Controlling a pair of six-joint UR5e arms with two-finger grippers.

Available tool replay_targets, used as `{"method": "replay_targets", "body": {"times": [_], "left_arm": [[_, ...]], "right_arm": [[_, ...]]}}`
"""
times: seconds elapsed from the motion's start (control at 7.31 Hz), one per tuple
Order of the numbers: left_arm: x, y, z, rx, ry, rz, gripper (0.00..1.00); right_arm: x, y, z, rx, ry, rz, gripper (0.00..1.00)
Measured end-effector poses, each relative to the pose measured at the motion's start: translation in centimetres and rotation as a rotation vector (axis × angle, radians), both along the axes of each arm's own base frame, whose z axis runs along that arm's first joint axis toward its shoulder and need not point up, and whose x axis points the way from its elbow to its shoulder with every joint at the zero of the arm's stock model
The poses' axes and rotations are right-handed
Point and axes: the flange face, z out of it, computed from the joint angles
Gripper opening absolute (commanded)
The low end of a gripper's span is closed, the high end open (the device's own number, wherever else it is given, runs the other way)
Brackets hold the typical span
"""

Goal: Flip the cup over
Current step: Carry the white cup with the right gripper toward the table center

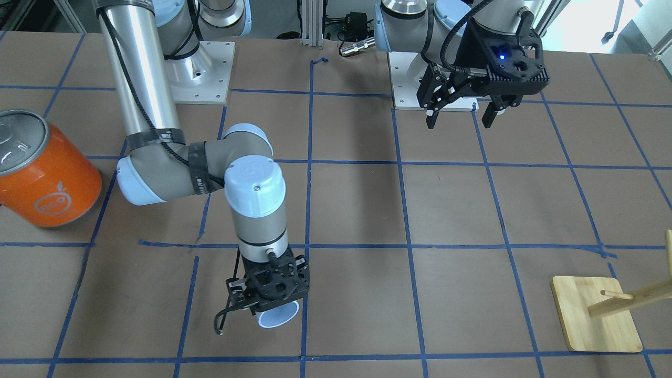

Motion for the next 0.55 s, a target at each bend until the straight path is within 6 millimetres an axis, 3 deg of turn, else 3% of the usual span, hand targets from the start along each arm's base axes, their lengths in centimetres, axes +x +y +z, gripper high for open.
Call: {"method": "replay_targets", "body": {"times": [0.55], "left_arm": [[0.0,0.0,0.1,-0.001,0.0,0.0,1.0]], "right_arm": [[9.2,4.6,-1.2,-0.067,0.18,0.664,0.18]]}}
